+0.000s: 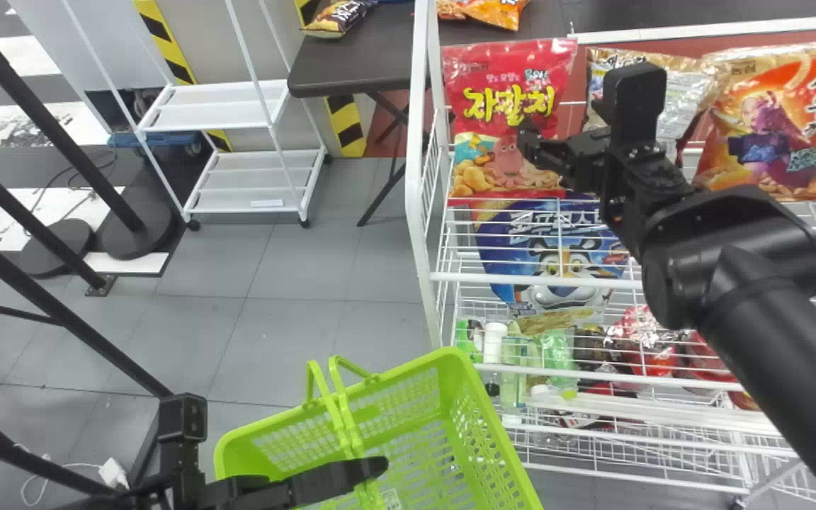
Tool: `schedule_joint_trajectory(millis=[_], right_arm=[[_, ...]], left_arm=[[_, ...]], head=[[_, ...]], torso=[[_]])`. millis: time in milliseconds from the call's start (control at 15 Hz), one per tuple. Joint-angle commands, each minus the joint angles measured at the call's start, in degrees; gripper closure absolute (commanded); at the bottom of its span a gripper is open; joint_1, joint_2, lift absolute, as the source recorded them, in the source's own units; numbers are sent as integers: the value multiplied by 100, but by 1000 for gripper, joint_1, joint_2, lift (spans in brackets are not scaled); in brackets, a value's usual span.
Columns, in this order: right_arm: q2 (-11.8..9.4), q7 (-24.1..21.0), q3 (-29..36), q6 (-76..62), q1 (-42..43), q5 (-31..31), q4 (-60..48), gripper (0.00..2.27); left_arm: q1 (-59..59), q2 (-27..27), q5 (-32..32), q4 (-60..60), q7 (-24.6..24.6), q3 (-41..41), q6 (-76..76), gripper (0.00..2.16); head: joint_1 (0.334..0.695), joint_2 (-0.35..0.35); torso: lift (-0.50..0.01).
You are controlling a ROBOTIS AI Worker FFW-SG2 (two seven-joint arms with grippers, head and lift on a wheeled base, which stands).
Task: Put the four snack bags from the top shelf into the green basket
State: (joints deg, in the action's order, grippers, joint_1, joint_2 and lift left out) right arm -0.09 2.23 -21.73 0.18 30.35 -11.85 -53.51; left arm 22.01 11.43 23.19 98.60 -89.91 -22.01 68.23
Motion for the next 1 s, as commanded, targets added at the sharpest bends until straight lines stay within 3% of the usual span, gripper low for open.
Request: schedule_joint_trajectory(millis=[0,200,333,400,467,533,733,933], right_arm=[[14,270,2,-56,278,-169,394,134],[14,938,11,242,481,-213,623,323],[14,1368,63,524,612,-336,746,657],[14,1500,116,629,656,-353,790,1170],[14,1491,116,840,683,-389,790,1895],[14,1465,160,910,683,-406,790,2206],[14,1474,160,893,551,-283,570,2250],[14,1403,310,1631,-144,-81,-810,2250]], left_arm=[[40,0,19,-25,-66,-14,-59,2148],[84,0,37,-34,-66,-22,-95,2148],[119,0,81,-34,-66,-40,-112,2148],[137,0,81,-34,-66,-49,-130,2148],[137,0,90,-61,-66,-49,-147,2148],[137,0,98,-69,-66,-49,-147,2148],[137,9,142,-87,-66,-93,-147,2148],[137,53,195,-87,-66,-137,-130,2148]], head=[[695,170],[695,180],[695,196],[695,201],[695,204],[695,205],[695,200],[695,212]], torso=[[0],[0],[0],[0],[0],[0],[0],[0]])
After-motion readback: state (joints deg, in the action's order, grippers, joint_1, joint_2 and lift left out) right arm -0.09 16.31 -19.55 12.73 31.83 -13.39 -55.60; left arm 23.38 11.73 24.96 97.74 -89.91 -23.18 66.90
